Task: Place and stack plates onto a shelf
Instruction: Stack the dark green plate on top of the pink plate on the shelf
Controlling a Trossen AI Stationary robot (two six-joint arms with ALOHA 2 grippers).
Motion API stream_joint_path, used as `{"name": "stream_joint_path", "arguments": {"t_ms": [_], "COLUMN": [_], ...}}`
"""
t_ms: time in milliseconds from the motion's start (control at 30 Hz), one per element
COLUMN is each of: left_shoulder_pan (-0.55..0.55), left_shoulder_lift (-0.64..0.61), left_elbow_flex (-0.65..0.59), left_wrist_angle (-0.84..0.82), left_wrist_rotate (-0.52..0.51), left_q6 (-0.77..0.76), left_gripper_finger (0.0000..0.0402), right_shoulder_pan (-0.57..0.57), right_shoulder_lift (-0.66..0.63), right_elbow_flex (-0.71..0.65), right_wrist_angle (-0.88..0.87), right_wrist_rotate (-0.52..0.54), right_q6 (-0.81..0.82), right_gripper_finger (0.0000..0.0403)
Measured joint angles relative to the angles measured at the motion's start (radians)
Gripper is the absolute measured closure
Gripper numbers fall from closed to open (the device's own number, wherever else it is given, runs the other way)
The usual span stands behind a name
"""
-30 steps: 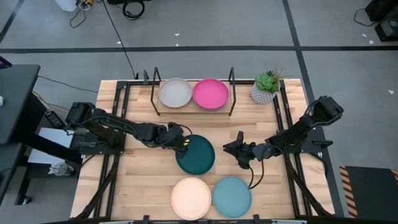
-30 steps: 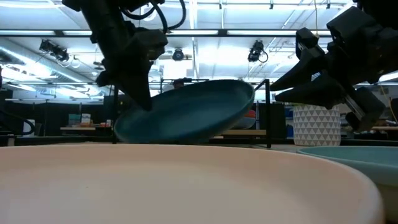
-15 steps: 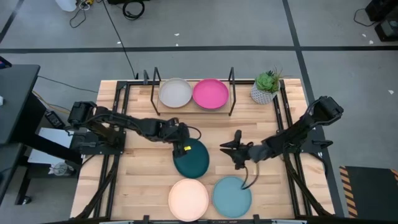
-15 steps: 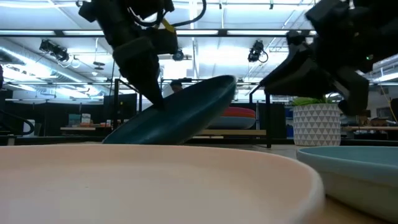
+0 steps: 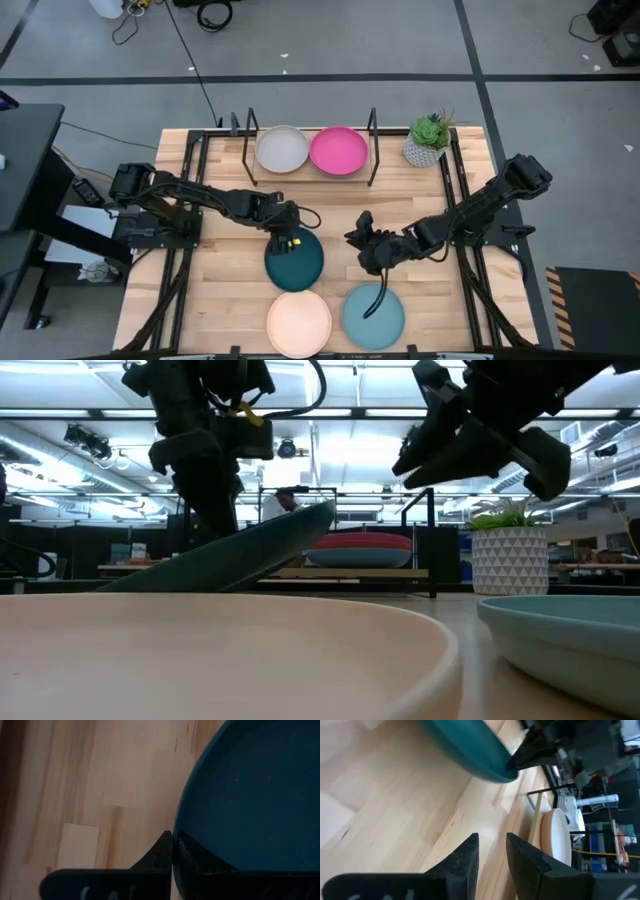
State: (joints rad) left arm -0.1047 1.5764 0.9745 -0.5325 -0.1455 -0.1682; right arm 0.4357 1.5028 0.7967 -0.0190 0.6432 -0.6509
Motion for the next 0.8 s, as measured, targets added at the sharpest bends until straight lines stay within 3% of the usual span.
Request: {"name": "stream_joint_path", "arguments": {"t_ms": [300, 400, 600, 800], "left_shoulder_pan": [0.008, -0.009, 0.004, 0.052], "left_shoulder_lift": [0.0, -0.001, -0.029, -0.134], "left_elbow_flex": [0.0, -0.059, -0.149, -0.15], "left_wrist_angle": [-0.011, 0.098, 0.164, 0.116], "left_wrist_rotate": [0.006, 0.007, 0.068, 0.058], "left_q6": [-0.005, -0.015, -0.07, -0.056], "left_gripper_finger": [0.0386, 0.0386, 0.0386, 0.0386], "right_shoulder_pan": [-0.008, -0.008, 0.023, -0.004], "right_shoulder_lift": [0.0, 0.0, 0.0, 0.0], "right_elbow_flex": [0.0, 0.0, 0.013, 0.122], "right_wrist_angle": [-0.064, -0.066, -0.087, -0.206], "right_wrist_rotate": [-0.042, -0.042, 0.067, -0.041], "right_q6": [0.025, 0.013, -0.067, -0.048], "right_gripper_finger": [0.0238, 0.0209, 0.0171, 0.0173]}}
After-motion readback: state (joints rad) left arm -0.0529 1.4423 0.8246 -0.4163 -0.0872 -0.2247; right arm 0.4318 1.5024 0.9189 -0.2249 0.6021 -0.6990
